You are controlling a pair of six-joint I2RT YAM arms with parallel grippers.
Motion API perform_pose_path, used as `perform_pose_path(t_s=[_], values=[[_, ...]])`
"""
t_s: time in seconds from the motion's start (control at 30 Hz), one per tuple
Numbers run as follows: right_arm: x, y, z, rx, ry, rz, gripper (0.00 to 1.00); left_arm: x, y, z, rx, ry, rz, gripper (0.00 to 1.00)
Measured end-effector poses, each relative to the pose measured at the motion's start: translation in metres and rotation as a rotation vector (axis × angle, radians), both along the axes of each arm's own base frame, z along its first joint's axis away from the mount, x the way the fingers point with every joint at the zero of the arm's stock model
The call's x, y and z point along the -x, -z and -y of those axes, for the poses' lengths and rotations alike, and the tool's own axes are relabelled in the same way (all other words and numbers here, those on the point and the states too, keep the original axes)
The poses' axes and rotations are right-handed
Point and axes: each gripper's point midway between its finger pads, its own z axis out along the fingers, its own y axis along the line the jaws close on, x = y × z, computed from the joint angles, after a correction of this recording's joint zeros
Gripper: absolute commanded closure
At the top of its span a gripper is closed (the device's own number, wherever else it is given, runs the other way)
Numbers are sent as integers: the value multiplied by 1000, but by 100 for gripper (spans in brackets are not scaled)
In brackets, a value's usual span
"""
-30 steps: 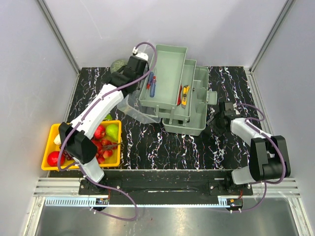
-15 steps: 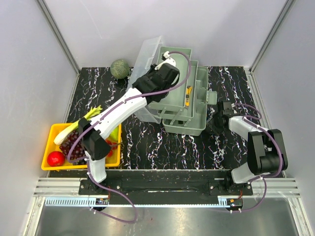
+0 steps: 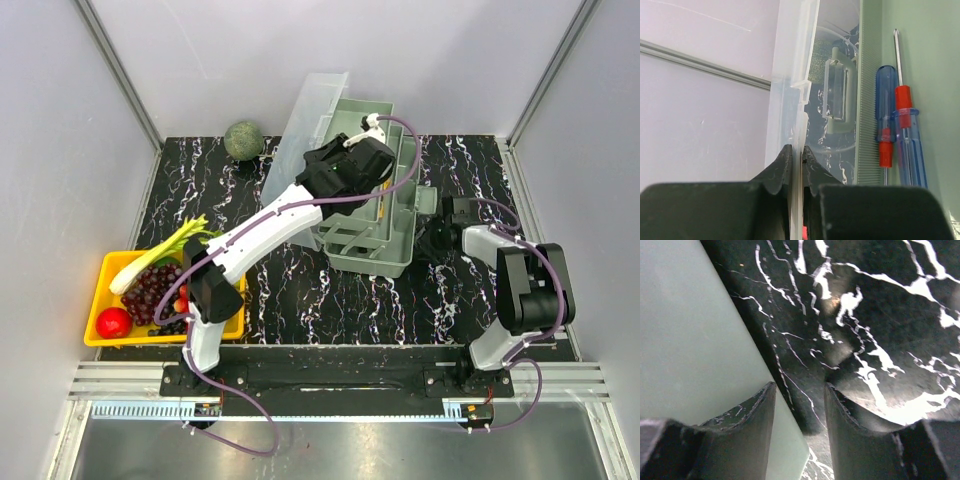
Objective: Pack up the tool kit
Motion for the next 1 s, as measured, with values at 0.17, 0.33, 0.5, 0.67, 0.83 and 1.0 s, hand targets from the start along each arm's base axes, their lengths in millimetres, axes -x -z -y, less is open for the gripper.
perform_pose_path(t_s=[0.17,0.33,0.5,0.67,0.83,1.0], values=[[-14,0,-11,-34,-55,19,52,5,-5,10,-30,29,9,100],[-20,0,-24,-42,-96,37,52,12,-5,21,-55,53,12,100],[-24,0,-47,-54,-151,54,52,13,-6,23,-84,52,16,86],[-26,0,-61,-94,-167,61,52,17,-1,36,-104,69,23,85],[-28,-1,-67,-131,-153,58,52,28,13,69,-98,129,24,85],[-28,-1,-75,-165,-156,54,52,37,27,97,11,204,4,81]])
